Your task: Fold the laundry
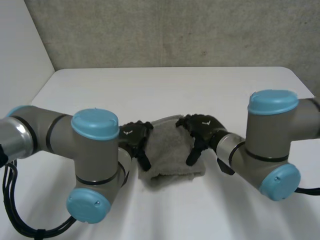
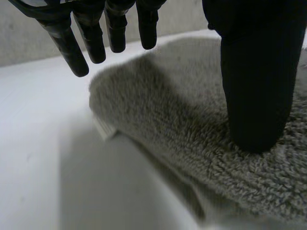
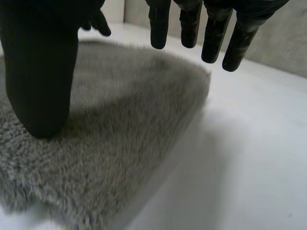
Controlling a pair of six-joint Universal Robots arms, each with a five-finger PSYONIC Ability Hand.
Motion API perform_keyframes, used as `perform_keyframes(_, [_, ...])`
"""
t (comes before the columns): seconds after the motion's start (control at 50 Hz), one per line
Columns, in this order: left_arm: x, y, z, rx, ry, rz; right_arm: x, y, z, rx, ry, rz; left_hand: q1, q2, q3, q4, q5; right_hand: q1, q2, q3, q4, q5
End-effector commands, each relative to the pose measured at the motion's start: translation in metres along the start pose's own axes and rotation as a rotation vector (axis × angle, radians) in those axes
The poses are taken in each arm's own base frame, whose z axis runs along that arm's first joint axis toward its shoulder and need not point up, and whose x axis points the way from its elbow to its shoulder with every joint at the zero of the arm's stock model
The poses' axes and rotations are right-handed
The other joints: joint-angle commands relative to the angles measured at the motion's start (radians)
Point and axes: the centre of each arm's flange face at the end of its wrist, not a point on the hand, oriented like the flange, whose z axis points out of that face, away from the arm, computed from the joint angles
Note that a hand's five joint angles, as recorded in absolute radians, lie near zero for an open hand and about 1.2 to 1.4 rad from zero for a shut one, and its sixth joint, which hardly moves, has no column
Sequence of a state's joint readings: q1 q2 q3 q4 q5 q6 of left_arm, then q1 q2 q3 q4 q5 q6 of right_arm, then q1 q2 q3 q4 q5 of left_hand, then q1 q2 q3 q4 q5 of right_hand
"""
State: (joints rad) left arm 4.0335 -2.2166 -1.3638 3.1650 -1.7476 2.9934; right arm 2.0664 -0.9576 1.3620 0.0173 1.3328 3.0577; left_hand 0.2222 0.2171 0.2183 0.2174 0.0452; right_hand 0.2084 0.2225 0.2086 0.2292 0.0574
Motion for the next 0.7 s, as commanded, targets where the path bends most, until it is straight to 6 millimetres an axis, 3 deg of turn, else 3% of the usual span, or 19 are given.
perform_keyframes(0.02, [-0.004, 0.011, 0.002, -0.034, -0.005, 0.008, -0.001, 0.024, 0.014, -0.054, -0.002, -0.131, -0.017, -0.012, -0.014, -0.013, -0.015, -0.034, -0.048, -0.034, -0.055, -0.057])
perform_keyframes(0.12, [-0.005, 0.018, 0.005, -0.044, -0.007, 0.04, -0.001, 0.028, 0.015, -0.067, -0.003, -0.183, -0.02, -0.015, -0.017, -0.016, -0.018, -0.034, -0.048, -0.034, -0.055, -0.057])
perform_keyframes(0.2, [-0.008, 0.01, 0.005, -0.024, -0.022, 0.111, 0.002, 0.009, 0.008, -0.023, 0.028, -0.188, -0.026, -0.021, -0.022, -0.021, -0.024, -0.034, -0.048, -0.034, -0.055, -0.057])
perform_keyframes(0.22, [-0.01, -0.005, 0.002, 0.012, -0.028, 0.112, 0.006, -0.007, 0.0, 0.018, 0.053, -0.191, -0.026, -0.021, -0.022, -0.022, -0.024, -0.034, -0.048, -0.034, -0.055, -0.057])
perform_keyframes(0.24, [-0.01, -0.005, 0.002, 0.012, -0.028, 0.112, 0.006, -0.007, 0.0, 0.018, 0.053, -0.191, -0.026, -0.021, -0.022, -0.022, -0.024, -0.034, -0.048, -0.034, -0.055, -0.057])
perform_keyframes(0.26, [-0.012, -0.026, -0.006, 0.066, -0.034, 0.106, 0.008, -0.024, -0.009, 0.062, 0.079, -0.194, -0.029, -0.024, -0.025, -0.024, -0.027, -0.034, -0.048, -0.034, -0.055, -0.057])
perform_keyframes(0.28, [-0.013, -0.026, -0.006, 0.067, -0.034, 0.105, 0.008, -0.024, -0.009, 0.063, 0.08, -0.194, -0.029, -0.024, -0.025, -0.024, -0.027, -0.034, -0.048, -0.034, -0.055, -0.057])
perform_keyframes(0.32, [-0.016, -0.069, -0.028, 0.184, -0.038, 0.087, 0.023, -0.058, -0.029, 0.148, 0.174, -0.19, -0.029, -0.024, -0.025, -0.024, -0.027, -0.034, -0.048, -0.034, -0.055, -0.057])
perform_keyframes(0.34, [-0.016, -0.069, -0.028, 0.185, -0.038, 0.087, 0.023, -0.058, -0.029, 0.149, 0.175, -0.19, -0.029, -0.024, -0.025, -0.024, -0.027, -0.034, -0.048, -0.034, -0.055, -0.057])
perform_keyframes(0.38, [-0.025, -0.109, -0.054, 0.283, -0.058, 0.064, 0.044, -0.087, -0.048, 0.225, 0.295, -0.157, -0.018, -0.012, -0.014, -0.013, -0.015, -0.034, -0.048, -0.034, -0.055, -0.057])
perform_keyframes(0.4, [-0.025, -0.11, -0.054, 0.284, -0.058, 0.064, 0.044, -0.087, -0.049, 0.225, 0.296, -0.157, -0.017, -0.012, -0.014, -0.013, -0.015, -0.034, -0.048, -0.034, -0.055, -0.057])
perform_keyframes(0.42, [-0.035, -0.128, -0.067, 0.32, -0.082, 0.052, 0.051, -0.101, -0.059, 0.266, 0.346, -0.139, -0.017, -0.012, -0.014, -0.013, -0.015, -0.034, -0.048, -0.034, -0.055, -0.057])
perform_keyframes(0.44, [-0.035, -0.128, -0.067, 0.321, -0.083, 0.052, 0.057, -0.115, -0.071, 0.31, 0.393, -0.122, -0.017, -0.012, -0.014, -0.013, -0.015, -0.034, -0.048, -0.034, -0.055, -0.057])
perform_keyframes(0.46, [-0.042, -0.145, -0.081, 0.354, -0.099, 0.041, 0.057, -0.115, -0.071, 0.31, 0.393, -0.121, -0.009, -0.004, -0.005, -0.004, -0.006, -0.034, -0.048, -0.034, -0.055, -0.057])
perform_keyframes(0.48, [-0.048, -0.16, -0.094, 0.382, -0.116, 0.032, 0.061, -0.13, -0.085, 0.352, 0.435, -0.113, 0.0, 0.005, 0.004, 0.005, 0.002, -0.034, -0.048, -0.034, -0.055, -0.057])
perform_keyframes(0.5, [-0.048, -0.16, -0.094, 0.383, -0.116, 0.032, 0.061, -0.13, -0.085, 0.352, 0.435, -0.113, 0.0, 0.005, 0.004, 0.005, 0.003, -0.034, -0.048, -0.034, -0.055, -0.057])
perform_keyframes(0.54, [-0.056, -0.188, -0.122, 0.426, -0.143, 0.018, 0.064, -0.153, -0.114, 0.391, 0.498, -0.107, 0.012, 0.017, 0.016, 0.017, 0.014, -0.034, -0.048, -0.034, -0.055, -0.057])
perform_keyframes(0.6, [-0.071, -0.202, -0.14, 0.407, -0.193, 0.013, 0.064, -0.168, -0.134, 0.394, 0.524, -0.099, 0.012, 0.017, 0.016, 0.017, 0.014, -0.034, -0.048, -0.034, -0.055, -0.057])
perform_keyframes(0.7, [-0.078, -0.203, -0.152, 0.327, -0.19, 0.016, 0.069, -0.173, -0.145, 0.361, 0.545, -0.092, 0.009, 0.014, 0.013, 0.014, 0.011, -0.034, -0.048, -0.034, -0.055, -0.057])
